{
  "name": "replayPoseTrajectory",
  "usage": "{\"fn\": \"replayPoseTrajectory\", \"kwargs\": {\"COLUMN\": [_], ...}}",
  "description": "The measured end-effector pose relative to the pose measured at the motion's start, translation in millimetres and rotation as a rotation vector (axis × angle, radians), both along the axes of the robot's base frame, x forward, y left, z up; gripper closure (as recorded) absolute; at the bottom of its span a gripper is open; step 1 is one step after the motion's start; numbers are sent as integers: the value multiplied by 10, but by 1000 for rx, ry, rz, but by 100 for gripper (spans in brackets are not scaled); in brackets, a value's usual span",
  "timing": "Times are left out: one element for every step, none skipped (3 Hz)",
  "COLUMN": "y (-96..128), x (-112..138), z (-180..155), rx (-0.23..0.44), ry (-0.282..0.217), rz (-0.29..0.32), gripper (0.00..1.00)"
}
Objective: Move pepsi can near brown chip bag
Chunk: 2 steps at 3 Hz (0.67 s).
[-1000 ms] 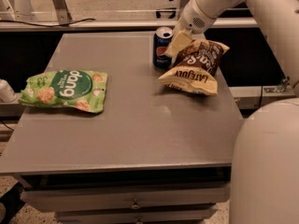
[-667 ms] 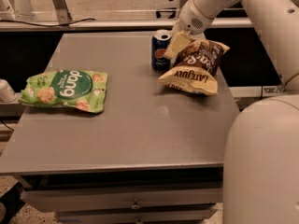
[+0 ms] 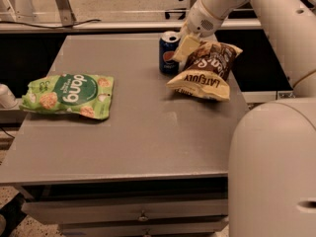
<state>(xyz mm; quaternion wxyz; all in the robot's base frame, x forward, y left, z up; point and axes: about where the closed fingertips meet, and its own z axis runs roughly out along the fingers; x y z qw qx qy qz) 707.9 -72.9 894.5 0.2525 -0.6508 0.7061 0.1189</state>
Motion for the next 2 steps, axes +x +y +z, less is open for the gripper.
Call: {"fn": "replayPoseTrajectory", "kwargs": {"y": [4,-18], "x": [1,-9], "z": [10,28], "rx": [-2,-2], "ry": [-1,-3], "rz": [14,14], "gripper": [13,0]}}
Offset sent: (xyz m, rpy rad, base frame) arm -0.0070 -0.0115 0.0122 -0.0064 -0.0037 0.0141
